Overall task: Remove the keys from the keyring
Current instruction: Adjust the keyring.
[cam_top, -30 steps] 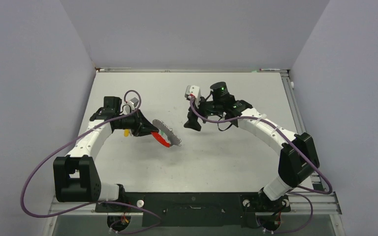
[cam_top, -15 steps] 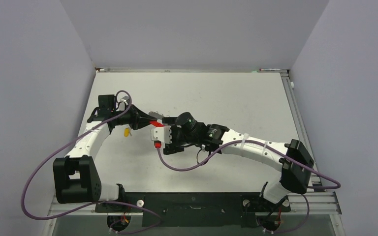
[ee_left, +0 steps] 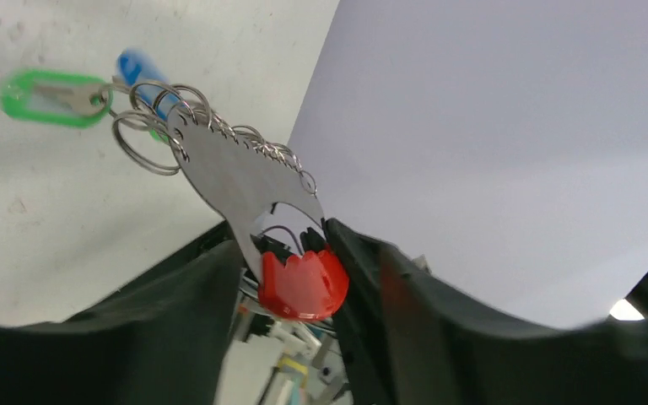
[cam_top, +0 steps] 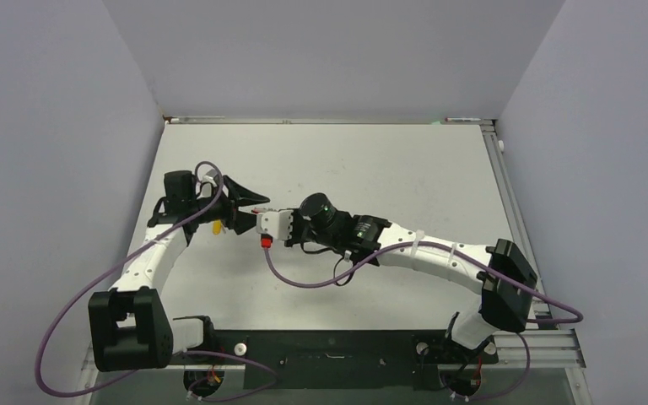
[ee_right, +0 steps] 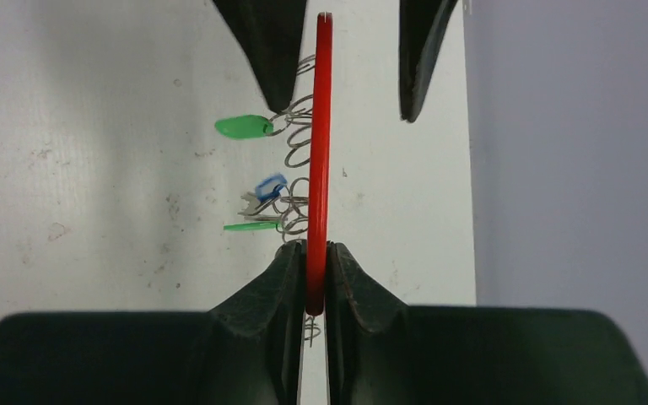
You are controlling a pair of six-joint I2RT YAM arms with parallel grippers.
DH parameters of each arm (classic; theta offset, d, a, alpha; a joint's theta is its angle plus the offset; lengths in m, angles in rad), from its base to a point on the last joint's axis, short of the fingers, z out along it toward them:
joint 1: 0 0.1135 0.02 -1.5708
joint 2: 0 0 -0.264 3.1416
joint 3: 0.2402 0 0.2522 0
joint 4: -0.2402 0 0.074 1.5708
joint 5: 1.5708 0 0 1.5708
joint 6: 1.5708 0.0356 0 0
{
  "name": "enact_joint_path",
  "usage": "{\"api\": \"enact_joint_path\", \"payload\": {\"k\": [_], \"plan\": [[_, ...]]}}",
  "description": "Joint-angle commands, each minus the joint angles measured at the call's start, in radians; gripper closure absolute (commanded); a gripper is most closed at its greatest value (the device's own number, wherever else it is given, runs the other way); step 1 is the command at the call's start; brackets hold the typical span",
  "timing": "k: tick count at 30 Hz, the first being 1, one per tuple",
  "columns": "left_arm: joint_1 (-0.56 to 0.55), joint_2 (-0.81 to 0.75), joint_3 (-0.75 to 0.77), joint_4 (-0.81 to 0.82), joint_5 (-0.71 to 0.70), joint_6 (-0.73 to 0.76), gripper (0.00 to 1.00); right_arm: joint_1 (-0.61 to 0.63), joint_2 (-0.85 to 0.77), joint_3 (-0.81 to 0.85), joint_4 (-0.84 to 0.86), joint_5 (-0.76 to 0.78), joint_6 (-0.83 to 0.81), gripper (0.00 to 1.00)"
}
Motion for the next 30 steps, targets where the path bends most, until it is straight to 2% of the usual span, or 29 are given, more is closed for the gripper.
{"api": "enact_joint_path", "payload": {"k": [1, 4, 6, 9, 11, 15, 21, 26, 30], "plan": [[0.042, -0.046, 0.030, 0.139, 0.034, 0.089, 0.35, -0.102, -0.017, 0.102, -0.069, -0.202, 0.141, 0.95], [0.088, -0.060, 0.114, 0.039, -0.004, 0.294, 0.11, -0.194, -0.032, 0.107, -0.095, -0.360, 0.235, 0.95], [0.108, -0.080, 0.184, -0.006, -0.031, 0.454, 0.02, -0.252, -0.041, 0.102, -0.100, -0.463, 0.295, 0.95], [0.105, -0.113, 0.278, -0.085, -0.086, 0.746, 0.04, -0.353, -0.042, 0.095, -0.099, -0.658, 0.387, 0.95], [0.106, -0.126, 0.294, -0.097, -0.020, 0.920, 0.04, -0.403, -0.036, 0.100, -0.101, -0.784, 0.432, 0.95], [0.080, -0.128, 0.322, -0.243, 0.060, 1.298, 0.04, -0.461, -0.020, 0.127, -0.145, -0.954, 0.439, 0.95], [-0.051, -0.163, 0.308, -0.285, 0.049, 1.477, 0.00, -0.472, 0.003, 0.203, -0.297, -1.076, 0.331, 0.95], [-0.169, -0.140, 0.304, -0.362, 0.052, 1.584, 0.21, -0.469, 0.021, 0.253, -0.374, -1.106, 0.296, 0.95], [-0.210, -0.125, 0.306, -0.381, 0.036, 1.603, 0.36, -0.463, 0.027, 0.269, -0.426, -1.130, 0.251, 0.95]]}}
